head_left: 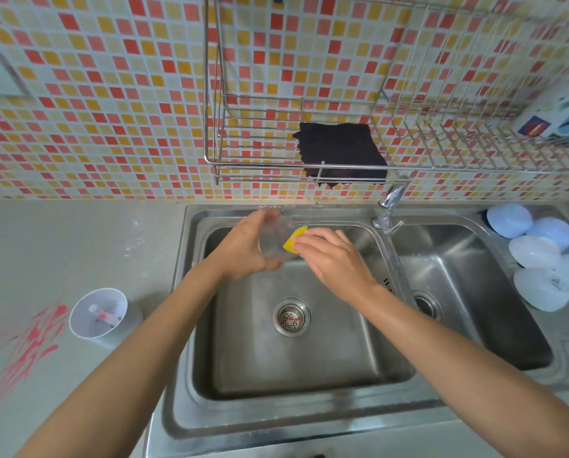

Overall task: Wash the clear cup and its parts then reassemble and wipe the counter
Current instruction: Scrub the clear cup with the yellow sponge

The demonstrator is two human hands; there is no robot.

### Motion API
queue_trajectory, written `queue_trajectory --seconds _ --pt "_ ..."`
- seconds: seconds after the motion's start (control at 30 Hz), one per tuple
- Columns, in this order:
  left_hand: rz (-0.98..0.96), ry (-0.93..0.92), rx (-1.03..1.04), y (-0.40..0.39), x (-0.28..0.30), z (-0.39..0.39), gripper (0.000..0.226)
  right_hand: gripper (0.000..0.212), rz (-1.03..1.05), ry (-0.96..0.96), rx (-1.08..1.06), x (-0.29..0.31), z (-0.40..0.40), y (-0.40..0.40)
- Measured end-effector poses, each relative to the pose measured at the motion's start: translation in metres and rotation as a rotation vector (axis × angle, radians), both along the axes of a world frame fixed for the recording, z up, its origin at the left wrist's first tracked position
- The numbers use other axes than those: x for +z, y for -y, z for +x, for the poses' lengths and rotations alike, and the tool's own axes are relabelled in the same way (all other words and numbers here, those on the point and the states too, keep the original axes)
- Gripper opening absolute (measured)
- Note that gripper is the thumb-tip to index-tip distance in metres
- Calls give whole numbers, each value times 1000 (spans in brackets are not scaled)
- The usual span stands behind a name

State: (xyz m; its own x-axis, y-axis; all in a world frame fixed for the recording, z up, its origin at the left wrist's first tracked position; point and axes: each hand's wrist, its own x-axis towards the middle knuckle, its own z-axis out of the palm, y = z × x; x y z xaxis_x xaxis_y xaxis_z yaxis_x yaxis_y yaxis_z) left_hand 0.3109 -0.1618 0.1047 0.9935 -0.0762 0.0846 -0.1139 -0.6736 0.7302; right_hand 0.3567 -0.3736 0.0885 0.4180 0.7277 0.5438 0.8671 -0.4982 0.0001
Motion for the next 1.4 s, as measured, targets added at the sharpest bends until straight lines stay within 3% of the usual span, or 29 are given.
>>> queue_trajectory --seconds 0.1,0.2,0.37,0.4,0.47,0.57,0.63,0.7,0.83,0.87,1.03,1.17,1.27,1.3,1.33,1.4 --pt "4 35 32 4 -4 -3 104 22 44 -10 13 4 -1 -7" --pt "25 96 110 4 -6 -4 100 22 57 -120 4 9 -7 -15" --pt "167 112 106 -3 -8 -3 89 22 211 -874 -69 24 -17 -25" --pt "221 109 102 -3 -7 -3 88 22 211 -944 -76 23 -15 -24" --pt "276 100 70 -2 -4 -4 88 24 90 -798 -45 23 -12 -19" --pt "265 105 -14 2 1 -3 88 34 -164 -143 62 16 1 -10" --pt "257 110 -28 2 6 -2 89 34 -182 -21 60 17 3 -7" --pt "252 103 -34 1 10 0 90 35 -162 -91 21 15 -4 -10" --pt "303 100 -66 -2 8 0 87 31 16 -713 -46 13 -18 -22" --pt "310 96 -70 -2 7 0 86 30 -7 -742 -38 16 -16 -21" --pt "303 88 -77 6 10 -1 88 36 -223 -118 30 20 3 -9" --pt "297 57 -112 8 6 -1 91 34 -172 -264 -8 10 -13 -14" --pt "282 24 -114 5 -1 -4 90 32 -86 -636 -9 8 -14 -11" --pt "273 26 -115 5 -2 -5 89 32 -85 -683 -9 11 -12 -9" --pt "267 26 -117 7 -3 -5 90 32 -126 -624 -3 13 -10 -7" --pt "262 32 -121 10 -3 -3 91 31 -243 -329 -9 15 -10 -7"
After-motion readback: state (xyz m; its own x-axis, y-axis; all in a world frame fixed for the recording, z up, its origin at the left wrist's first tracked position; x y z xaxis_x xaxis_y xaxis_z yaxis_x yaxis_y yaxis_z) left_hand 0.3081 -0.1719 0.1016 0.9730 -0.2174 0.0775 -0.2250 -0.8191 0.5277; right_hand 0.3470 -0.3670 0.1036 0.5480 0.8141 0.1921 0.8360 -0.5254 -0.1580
